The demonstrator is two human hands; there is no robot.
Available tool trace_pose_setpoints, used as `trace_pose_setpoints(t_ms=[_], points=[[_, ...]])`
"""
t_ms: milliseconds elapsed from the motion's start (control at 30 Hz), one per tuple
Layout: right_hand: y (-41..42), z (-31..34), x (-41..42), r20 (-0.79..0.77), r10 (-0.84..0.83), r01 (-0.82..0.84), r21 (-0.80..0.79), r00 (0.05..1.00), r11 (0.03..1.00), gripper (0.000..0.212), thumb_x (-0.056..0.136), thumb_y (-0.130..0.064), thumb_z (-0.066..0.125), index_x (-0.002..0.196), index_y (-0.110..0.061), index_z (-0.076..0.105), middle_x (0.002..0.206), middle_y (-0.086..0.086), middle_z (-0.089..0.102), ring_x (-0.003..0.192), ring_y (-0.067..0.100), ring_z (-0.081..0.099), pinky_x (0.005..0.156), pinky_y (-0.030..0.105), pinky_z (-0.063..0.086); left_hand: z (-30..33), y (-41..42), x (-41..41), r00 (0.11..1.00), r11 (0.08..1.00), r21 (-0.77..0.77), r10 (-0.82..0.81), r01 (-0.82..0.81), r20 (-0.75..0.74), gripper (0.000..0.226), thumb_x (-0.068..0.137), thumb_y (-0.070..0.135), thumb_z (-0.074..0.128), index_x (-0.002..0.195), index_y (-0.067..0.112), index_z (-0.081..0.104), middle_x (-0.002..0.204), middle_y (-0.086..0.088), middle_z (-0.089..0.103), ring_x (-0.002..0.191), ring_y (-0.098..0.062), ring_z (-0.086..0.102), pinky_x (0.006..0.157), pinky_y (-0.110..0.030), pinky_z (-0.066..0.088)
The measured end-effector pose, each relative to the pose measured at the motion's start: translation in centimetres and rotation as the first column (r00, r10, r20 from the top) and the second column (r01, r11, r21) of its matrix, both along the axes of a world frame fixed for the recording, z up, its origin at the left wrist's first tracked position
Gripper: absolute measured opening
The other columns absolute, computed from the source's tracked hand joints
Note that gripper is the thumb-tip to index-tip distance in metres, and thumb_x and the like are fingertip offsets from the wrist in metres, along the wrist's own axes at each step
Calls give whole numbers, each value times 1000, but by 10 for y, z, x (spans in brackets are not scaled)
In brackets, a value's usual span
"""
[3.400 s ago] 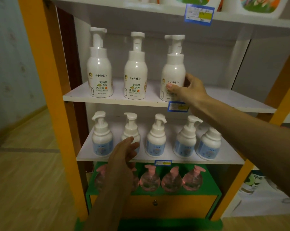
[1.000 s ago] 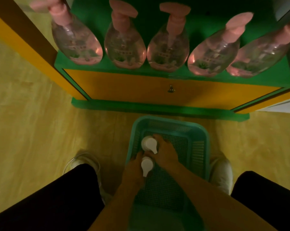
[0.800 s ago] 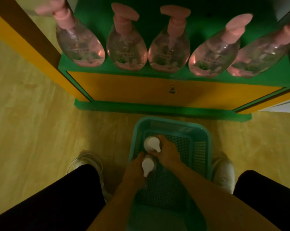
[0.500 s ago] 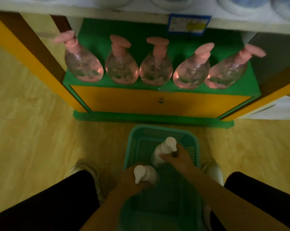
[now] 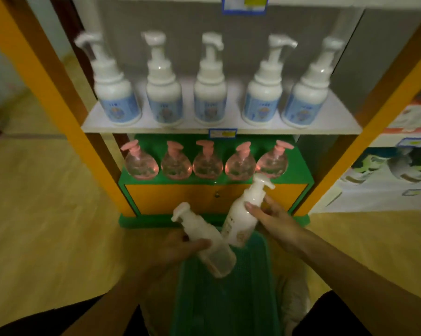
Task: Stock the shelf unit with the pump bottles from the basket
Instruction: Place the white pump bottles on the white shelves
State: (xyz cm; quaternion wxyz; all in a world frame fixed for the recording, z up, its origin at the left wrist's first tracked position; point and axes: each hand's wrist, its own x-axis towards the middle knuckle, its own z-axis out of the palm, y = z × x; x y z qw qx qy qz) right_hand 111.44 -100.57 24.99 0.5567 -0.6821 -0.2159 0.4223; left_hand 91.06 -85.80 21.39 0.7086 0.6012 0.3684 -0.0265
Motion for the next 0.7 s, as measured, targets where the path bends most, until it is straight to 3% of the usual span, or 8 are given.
trace_pose_setpoints(t_ms=[33,100,200,267,333,433,567,700], points=[[0,17,-1,-25,-26,27,36,999,999,38,75,-41,70,111,-37,61,118,3,66,107,23,64,87,46,55,10,3,2,997,998,-37,46,-43,63,67,41,56,85,101,39,59,113,4,67,93,-10,70,76,-30,58],[0,46,-1,-45,-50,55,110,998,992,43,69,-50,70,110,-39,63,113,2,70,101,21,68,82,44,57,42,6,8,985,992,-90,103,-91,139,74,37,56,85,103,31,60,106,0,73,88,-14,72,67,-30,58],[3,83,-1,-68,-56,69,205,996,976,40,66,-61,69,103,-45,65,106,-1,73,95,18,71,75,41,56,82,8,17,943,946,-255,255,-198,214,60,54,45,76,107,24,57,91,-3,76,87,-24,72,69,-41,56],[7,97,-2,-89,-60,81,253,994,964,39,68,-63,69,101,-42,68,104,3,73,95,22,71,79,44,54,104,3,21,897,882,-438,327,-176,298,52,69,41,69,114,19,57,99,-12,75,93,-31,71,68,-45,57],[9,100,-5,-164,-58,103,284,985,953,37,62,-64,71,88,-38,72,93,7,74,82,24,72,71,40,55,118,0,25,854,819,-557,381,-135,354,45,78,44,63,112,14,62,97,-16,74,88,-33,71,65,-44,58],[14,100,-7,-337,-50,145,264,940,954,32,65,-62,69,75,-32,75,79,9,72,69,23,69,68,38,55,131,-3,41,813,770,-618,459,-162,359,45,82,51,56,100,11,65,79,-10,71,66,-24,70,57,-35,57],[26,107,-7,-480,-48,181,235,876,955,45,70,-55,72,97,-19,70,94,15,69,87,30,64,93,50,47,139,-2,60,755,745,-643,521,-175,398,37,75,44,61,97,14,63,77,-8,70,66,-22,69,60,-34,58],[25,109,-5,-538,-40,194,234,842,953,44,68,-52,74,93,-16,72,91,14,69,86,29,64,87,46,49,135,3,63,740,711,-682,550,-172,387,40,77,46,62,101,14,63,78,-8,71,66,-22,70,57,-36,57]])
